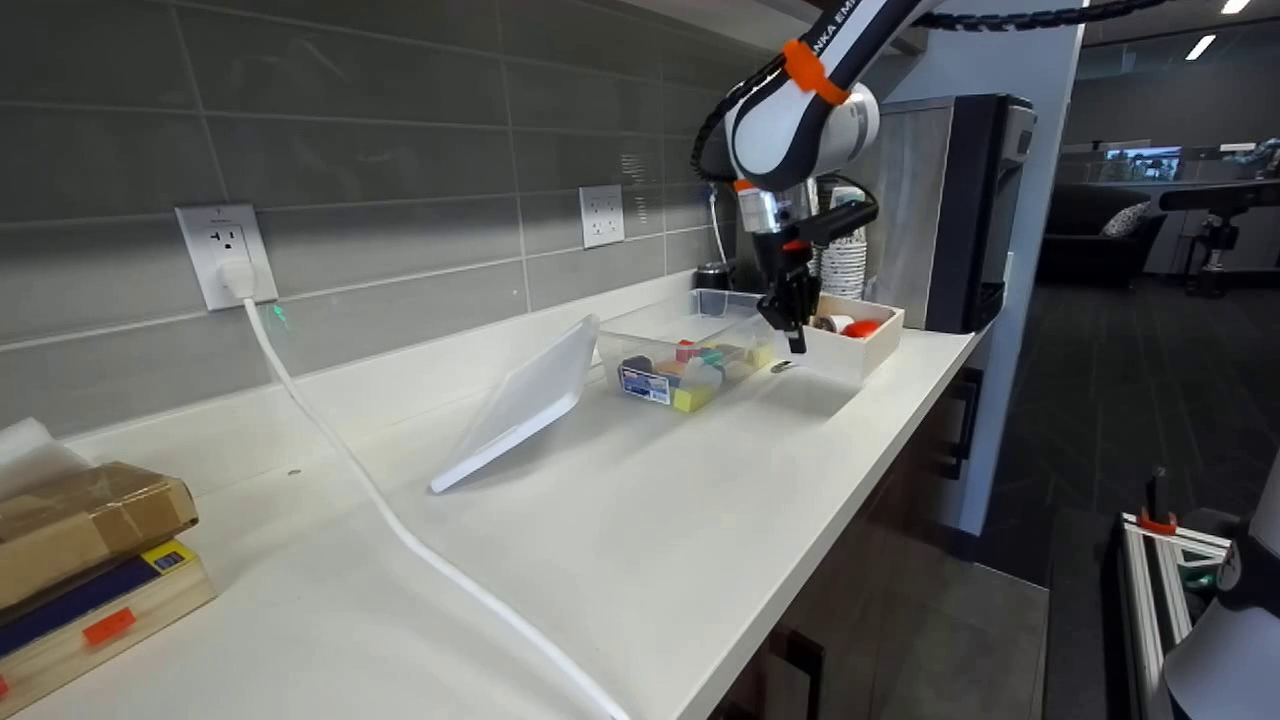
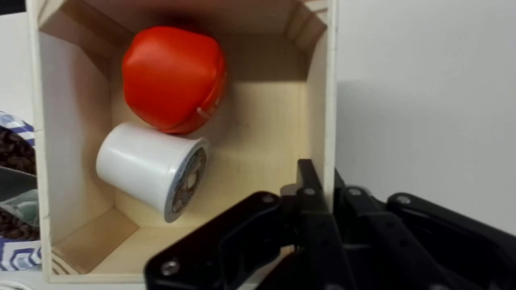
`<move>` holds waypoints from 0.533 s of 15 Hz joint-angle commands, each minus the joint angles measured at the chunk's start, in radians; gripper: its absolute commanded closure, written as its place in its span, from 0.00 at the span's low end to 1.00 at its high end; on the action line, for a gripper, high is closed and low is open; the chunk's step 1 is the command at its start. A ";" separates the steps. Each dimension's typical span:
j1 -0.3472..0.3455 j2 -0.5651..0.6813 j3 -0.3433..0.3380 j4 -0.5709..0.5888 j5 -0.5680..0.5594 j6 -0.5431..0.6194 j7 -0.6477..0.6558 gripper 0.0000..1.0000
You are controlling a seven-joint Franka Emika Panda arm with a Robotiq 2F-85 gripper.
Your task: Put the wooden box in the clear container.
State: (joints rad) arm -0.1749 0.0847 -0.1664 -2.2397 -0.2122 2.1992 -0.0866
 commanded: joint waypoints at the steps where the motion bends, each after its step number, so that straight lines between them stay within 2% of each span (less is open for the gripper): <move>1: -0.010 -0.131 -0.013 -0.010 0.016 -0.081 -0.036 0.98; 8: 0.007 -0.123 -0.002 0.193 0.039 -0.214 -0.064 0.98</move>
State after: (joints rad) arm -0.1778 -0.0595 -0.1736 -2.1500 -0.1999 2.0534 -0.1242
